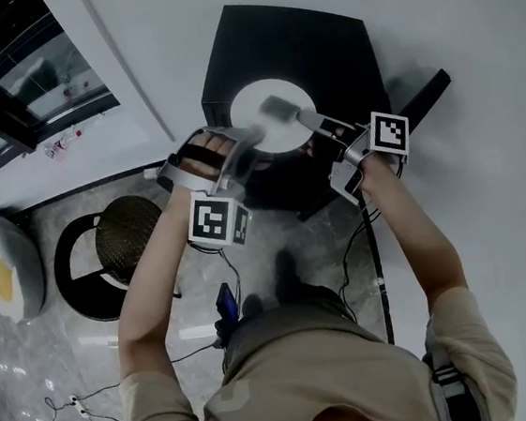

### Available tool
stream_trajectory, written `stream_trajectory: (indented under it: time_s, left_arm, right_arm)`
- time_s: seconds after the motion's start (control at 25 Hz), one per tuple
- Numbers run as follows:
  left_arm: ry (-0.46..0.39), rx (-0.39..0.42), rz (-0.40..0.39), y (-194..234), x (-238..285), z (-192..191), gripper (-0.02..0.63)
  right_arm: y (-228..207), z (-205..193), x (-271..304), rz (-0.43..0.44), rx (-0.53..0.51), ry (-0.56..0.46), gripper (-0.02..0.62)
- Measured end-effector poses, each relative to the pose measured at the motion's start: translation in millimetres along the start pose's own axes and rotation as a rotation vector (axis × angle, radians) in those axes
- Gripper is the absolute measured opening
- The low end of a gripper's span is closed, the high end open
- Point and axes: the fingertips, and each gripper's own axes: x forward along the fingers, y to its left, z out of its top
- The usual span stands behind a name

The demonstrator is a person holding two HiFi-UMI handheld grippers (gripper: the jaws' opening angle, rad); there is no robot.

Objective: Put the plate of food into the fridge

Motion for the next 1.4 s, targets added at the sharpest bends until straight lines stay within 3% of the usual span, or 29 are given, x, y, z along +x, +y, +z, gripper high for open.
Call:
stream_trajectory:
  time_s: [0.52,1.0,1.4]
  left_arm:
    - [-0.013,-0.07,0.022,-5,-23,3,0.061]
    - [-0.017,-0.185,0.043,9,-30,2,0.08]
    - [-0.013,-0.273,0.028,-69,-55,17,0.103]
  right_arm:
    - [-2,-27,-7,-0.056,0.138,-0.051,0.037]
    - [12,-25,-6,-0.114,0.166,-0.036,0.034]
    - [-32,-93,-40,-0.113,0.219,-0.079,0.032]
